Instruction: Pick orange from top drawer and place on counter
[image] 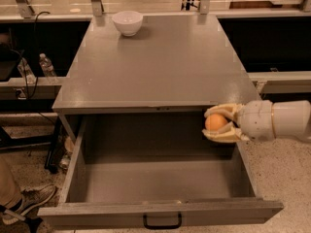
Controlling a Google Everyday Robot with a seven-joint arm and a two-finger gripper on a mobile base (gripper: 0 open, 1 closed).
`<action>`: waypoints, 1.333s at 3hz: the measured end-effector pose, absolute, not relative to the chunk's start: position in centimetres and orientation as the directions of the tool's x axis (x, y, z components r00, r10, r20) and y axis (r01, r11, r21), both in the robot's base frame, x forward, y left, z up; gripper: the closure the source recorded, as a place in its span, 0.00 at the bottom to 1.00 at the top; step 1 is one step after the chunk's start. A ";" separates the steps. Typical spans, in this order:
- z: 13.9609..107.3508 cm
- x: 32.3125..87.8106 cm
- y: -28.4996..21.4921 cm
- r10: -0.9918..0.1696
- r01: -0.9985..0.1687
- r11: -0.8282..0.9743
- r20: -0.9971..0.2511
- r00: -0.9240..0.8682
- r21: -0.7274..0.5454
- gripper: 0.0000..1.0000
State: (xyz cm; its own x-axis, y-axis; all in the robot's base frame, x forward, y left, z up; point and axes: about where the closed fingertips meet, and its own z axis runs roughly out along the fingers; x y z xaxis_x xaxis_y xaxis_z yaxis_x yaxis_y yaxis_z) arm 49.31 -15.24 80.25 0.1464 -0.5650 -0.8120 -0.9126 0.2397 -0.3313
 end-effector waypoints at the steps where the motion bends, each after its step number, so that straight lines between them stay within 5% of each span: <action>1: 82.6 50.3 -15.9 -0.568 -0.885 0.268 -0.805 0.174 -0.380 1.00; 4: 86.3 56.8 -15.6 -0.423 -0.850 0.435 -0.901 0.100 -0.298 1.00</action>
Offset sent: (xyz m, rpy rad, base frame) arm 0.0480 -0.0185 0.0741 0.0928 -0.1174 -0.1510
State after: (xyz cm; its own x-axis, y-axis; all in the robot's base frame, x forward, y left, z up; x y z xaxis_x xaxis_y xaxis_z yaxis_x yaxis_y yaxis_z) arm 56.82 -15.61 86.34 0.1001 -0.4227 -0.9007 -0.8498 0.4346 -0.2983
